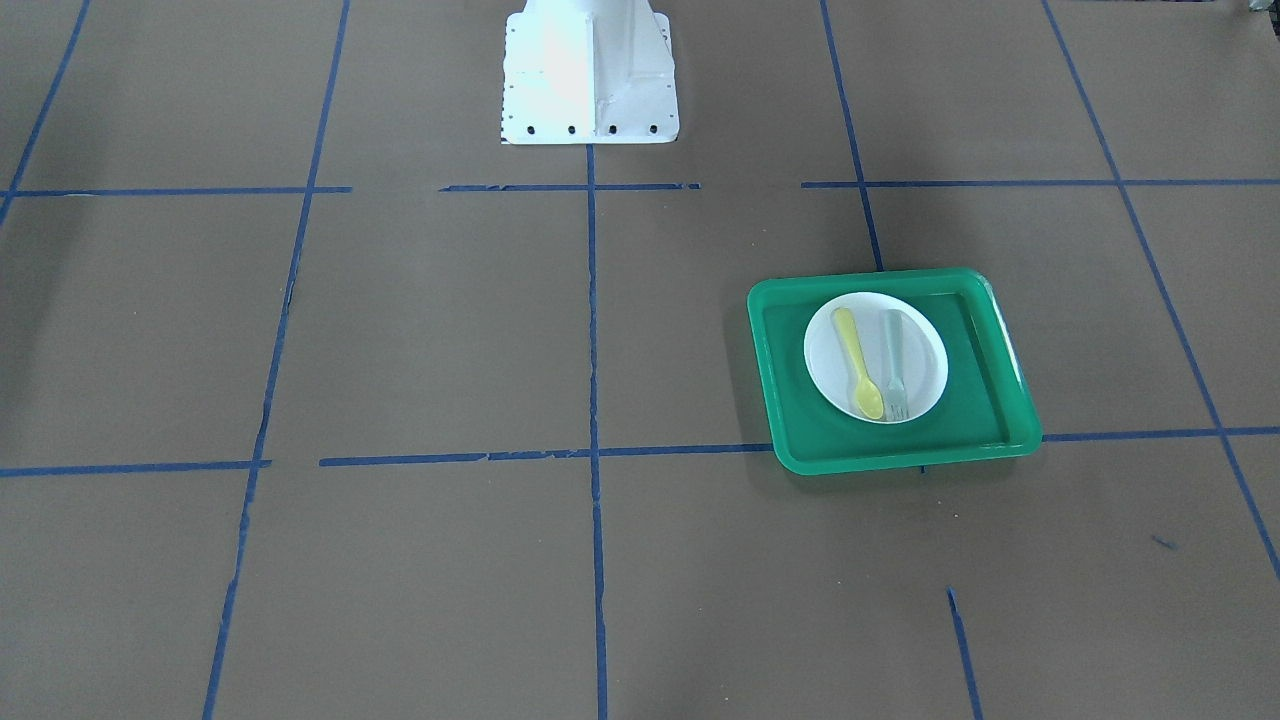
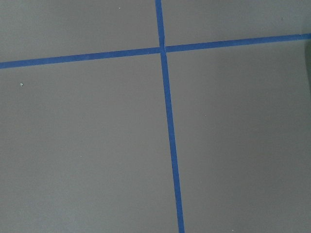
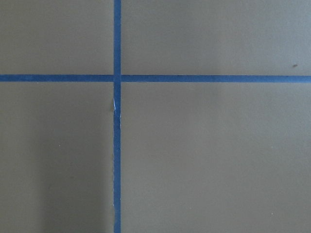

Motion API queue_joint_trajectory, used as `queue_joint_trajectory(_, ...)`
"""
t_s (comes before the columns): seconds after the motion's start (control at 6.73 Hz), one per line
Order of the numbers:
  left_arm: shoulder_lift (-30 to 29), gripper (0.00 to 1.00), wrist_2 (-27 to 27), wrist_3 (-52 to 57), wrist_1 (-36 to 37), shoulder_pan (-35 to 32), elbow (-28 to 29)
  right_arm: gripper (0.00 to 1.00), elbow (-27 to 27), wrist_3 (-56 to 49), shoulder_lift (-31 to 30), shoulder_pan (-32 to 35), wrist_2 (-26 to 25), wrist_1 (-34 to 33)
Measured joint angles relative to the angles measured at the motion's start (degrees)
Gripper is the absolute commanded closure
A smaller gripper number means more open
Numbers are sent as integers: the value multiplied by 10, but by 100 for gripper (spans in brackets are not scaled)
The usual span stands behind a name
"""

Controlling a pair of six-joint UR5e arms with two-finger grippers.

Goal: Place spoon

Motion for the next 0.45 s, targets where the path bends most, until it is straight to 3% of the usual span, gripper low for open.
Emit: queue_joint_trajectory(0.45, -105, 0, 105, -337, -56, 186, -5, 0, 0, 0, 0, 0, 0, 0)
